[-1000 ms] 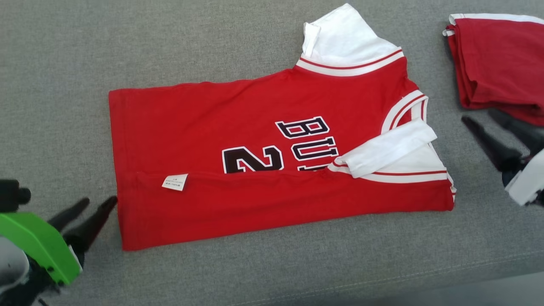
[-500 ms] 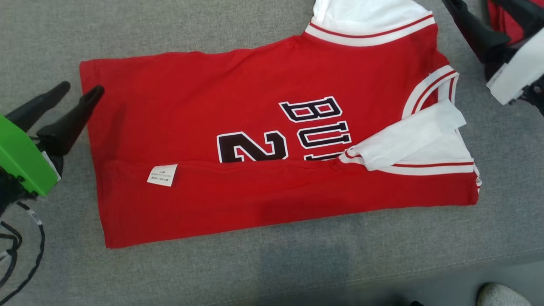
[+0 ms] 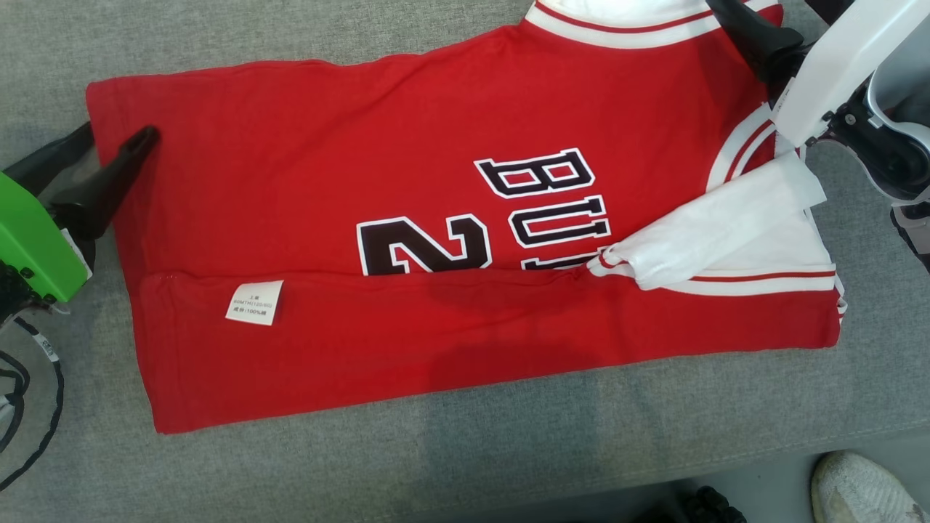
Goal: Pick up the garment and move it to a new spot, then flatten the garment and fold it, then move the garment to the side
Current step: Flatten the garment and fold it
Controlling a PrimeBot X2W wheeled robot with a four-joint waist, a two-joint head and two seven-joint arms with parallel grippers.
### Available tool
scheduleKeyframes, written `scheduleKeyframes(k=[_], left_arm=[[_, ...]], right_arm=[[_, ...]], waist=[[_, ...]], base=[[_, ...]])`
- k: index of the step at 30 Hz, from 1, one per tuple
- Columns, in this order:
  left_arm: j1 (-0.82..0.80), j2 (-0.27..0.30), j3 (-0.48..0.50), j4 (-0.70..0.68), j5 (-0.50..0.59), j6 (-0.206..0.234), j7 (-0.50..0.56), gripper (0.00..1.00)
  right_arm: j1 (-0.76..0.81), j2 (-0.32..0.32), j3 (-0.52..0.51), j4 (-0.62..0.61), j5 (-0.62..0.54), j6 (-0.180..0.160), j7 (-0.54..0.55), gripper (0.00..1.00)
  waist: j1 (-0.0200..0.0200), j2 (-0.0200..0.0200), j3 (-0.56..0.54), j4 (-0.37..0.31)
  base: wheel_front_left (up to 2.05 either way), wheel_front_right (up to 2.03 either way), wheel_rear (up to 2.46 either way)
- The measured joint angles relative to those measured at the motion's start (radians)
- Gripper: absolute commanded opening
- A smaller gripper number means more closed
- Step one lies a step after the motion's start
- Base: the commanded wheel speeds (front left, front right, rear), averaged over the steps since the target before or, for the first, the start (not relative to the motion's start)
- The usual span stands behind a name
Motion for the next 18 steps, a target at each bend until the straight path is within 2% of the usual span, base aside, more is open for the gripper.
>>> scheduleKeyframes(k=[6,8,11,12,13,14,15,16,18], left_arm=[[-0.043,-0.021,-0.006,0.04,0.0,-0.022,-0.021,1.0],[-0.057,-0.026,-0.013,0.053,0.0,-0.032,-0.026,0.95],[-0.073,-0.034,-0.022,0.067,0.003,-0.039,-0.03,0.55],[-0.078,-0.037,-0.026,0.07,0.003,-0.043,-0.03,0.44],[-0.082,-0.04,-0.028,0.074,0.003,-0.046,-0.031,0.44],[-0.085,-0.046,-0.034,0.08,0.003,-0.05,-0.03,0.33],[-0.092,-0.053,-0.041,0.087,0.003,-0.056,-0.031,0.06],[-0.098,-0.057,-0.049,0.093,0.003,-0.061,-0.035,0.0],[-0.103,-0.065,-0.063,0.099,0.003,-0.064,-0.033,0.0]], right_arm=[[-0.03,0.018,0.01,0.069,-0.008,0.016,-0.002,1.0],[-0.036,0.023,0.015,0.085,-0.012,0.017,-0.007,1.0],[-0.045,0.032,0.022,0.109,-0.017,0.02,-0.01,1.0],[-0.051,0.035,0.024,0.116,-0.018,0.02,-0.01,1.0],[-0.056,0.038,0.025,0.123,-0.018,0.022,-0.012,1.0],[-0.06,0.04,0.027,0.129,-0.019,0.026,-0.013,1.0],[-0.062,0.041,0.028,0.138,-0.025,0.026,-0.015,1.0],[-0.065,0.043,0.031,0.147,-0.033,0.026,-0.018,1.0],[-0.073,0.046,0.034,0.162,-0.038,0.027,-0.019,1.0]], waist=[[0.0,0.0,0.007,-0.004],[0.0,0.0,0.007,-0.004],[0.0,0.0,0.008,-0.003],[0.0,0.0,0.008,-0.002],[0.0,0.0,0.008,-0.002],[0.0,0.0,0.008,-0.001],[0.0,0.0,0.007,0.001],[0.0,0.0,0.006,0.004],[0.0,0.0,0.005,0.01]], base=[[0.0,0.0,0.0],[0.0,0.0,0.0],[0.0,0.0,0.0],[0.0,0.0,0.0],[0.0,0.0,0.0],[0.0,0.0,0.0],[0.0,0.0,0.0],[0.0,0.0,0.0],[0.0,0.0,0.0]])
